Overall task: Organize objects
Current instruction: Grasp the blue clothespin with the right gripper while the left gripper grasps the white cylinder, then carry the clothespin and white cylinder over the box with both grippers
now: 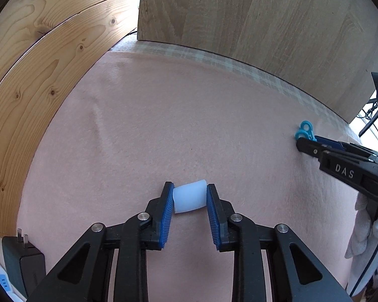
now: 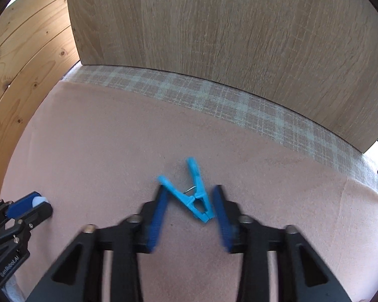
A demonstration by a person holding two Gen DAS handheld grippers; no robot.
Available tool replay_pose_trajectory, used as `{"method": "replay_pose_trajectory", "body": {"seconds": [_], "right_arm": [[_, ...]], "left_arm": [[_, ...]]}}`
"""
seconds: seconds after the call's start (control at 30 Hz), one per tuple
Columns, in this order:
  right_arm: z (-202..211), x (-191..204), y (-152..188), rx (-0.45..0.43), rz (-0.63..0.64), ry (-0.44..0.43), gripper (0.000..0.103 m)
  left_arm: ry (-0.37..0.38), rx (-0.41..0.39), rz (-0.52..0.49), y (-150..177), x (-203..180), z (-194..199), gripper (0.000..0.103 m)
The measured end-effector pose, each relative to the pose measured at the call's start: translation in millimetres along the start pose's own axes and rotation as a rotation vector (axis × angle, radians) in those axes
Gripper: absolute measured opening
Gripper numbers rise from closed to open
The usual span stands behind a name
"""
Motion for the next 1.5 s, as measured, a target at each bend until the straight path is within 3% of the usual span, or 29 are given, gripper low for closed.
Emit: {"method": "replay_pose_trajectory", "body": {"seconds": [0.03, 0.43, 0.6, 0.8, 1.1, 1.5], "right_arm": [[1, 0, 1, 0.001, -0.007, -0.011, 0.017], [25, -6, 26, -0.016, -0.127, -0.119, 0.017], [57, -13, 49, -0.056, -0.185, -0.184, 0.017], [104, -26, 80, -0.109, -0.204, -0.201, 0.017], [171, -69, 143, -0.187, -0.263, -0.167, 0.017], [241, -146, 233, -0.235, -0.376, 0.0, 0.017]], "left_arm": [[0.003, 0.001, 0.003, 0, 0, 0, 0.027], [0.034, -0.004, 0.039, 18, 7, 20, 0.026], [0.045, -0.03, 0.036, 28, 11, 41, 0.026], [0.076, -0.059, 0.018, 39, 4, 69, 0.026], [0.156, -0.092, -0.046, 55, -40, 104, 0.026], [0.282, -0.096, -0.186, 84, -147, 129, 0.026]]}}
Point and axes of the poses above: each gripper's, at about its wrist camera, not at the fingertips, and z roughly against the way its jaws point, x to its left, y to its underside, the point moved 4 cm from there along -z, roughly the way its jaws point, and after that the axes turned 6 degrees about -y, right-handed, at the moved point
